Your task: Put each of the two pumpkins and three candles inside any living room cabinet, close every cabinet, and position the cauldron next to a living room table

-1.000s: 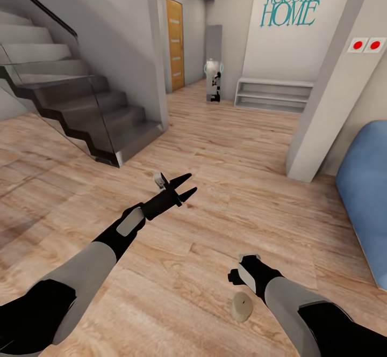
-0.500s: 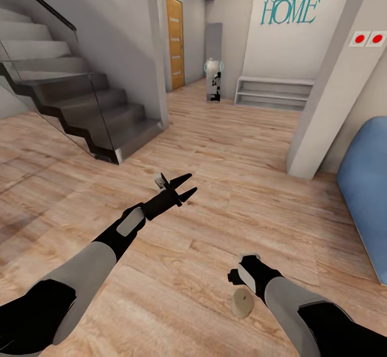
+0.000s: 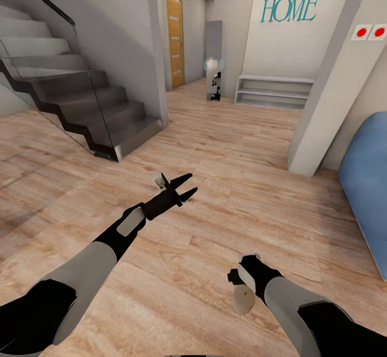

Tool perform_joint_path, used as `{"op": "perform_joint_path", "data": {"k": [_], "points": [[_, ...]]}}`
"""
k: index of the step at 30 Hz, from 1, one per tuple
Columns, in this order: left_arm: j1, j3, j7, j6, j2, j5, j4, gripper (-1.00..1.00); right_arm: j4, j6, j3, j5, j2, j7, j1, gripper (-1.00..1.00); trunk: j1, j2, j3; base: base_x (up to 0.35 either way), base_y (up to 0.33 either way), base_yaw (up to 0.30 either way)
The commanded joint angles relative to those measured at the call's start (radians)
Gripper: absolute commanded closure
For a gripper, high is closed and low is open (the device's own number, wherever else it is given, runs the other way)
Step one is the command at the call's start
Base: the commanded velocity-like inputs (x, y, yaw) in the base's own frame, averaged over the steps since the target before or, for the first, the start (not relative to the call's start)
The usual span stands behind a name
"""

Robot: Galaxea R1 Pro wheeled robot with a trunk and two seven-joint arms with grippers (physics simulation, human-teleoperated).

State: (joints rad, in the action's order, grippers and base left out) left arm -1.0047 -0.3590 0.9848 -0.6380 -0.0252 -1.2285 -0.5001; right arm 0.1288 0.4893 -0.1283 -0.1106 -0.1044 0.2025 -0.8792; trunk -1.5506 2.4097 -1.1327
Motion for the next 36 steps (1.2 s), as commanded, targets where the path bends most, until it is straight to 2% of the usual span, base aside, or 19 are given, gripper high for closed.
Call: {"op": "perform_joint_path", "data": {"k": [1,13,32,36], "points": [[0.0,0.0,0.0,0.0,0.0,0.0,0.0,-1.0,0.0,0.0,0.0,0.0,0.0,0.0,0.0,-1.0,-0.004,0.007,-0.003,0.0,0.0,0.0],[0.0,0.0,0.0,0.0,-0.001,0.0,0.0,-1.0,0.0,0.0,0.001,0.0,0.0,0.0,0.0,-1.0,-0.049,0.09,-0.041,0.0,0.0,0.0],[0.0,0.0,0.0,0.0,-0.001,0.0,0.0,-1.0,0.002,-0.033,0.003,0.0,0.012,0.012,0.0,-1.0,-0.058,0.095,-0.114,0.0,0.0,0.0],[0.0,0.0,0.0,0.005,0.001,0.0,0.0,-1.0,0.002,-0.034,0.003,0.0,0.011,0.012,0.0,-1.0,-0.058,0.095,-0.114,0.0,0.0,0.0]]}}
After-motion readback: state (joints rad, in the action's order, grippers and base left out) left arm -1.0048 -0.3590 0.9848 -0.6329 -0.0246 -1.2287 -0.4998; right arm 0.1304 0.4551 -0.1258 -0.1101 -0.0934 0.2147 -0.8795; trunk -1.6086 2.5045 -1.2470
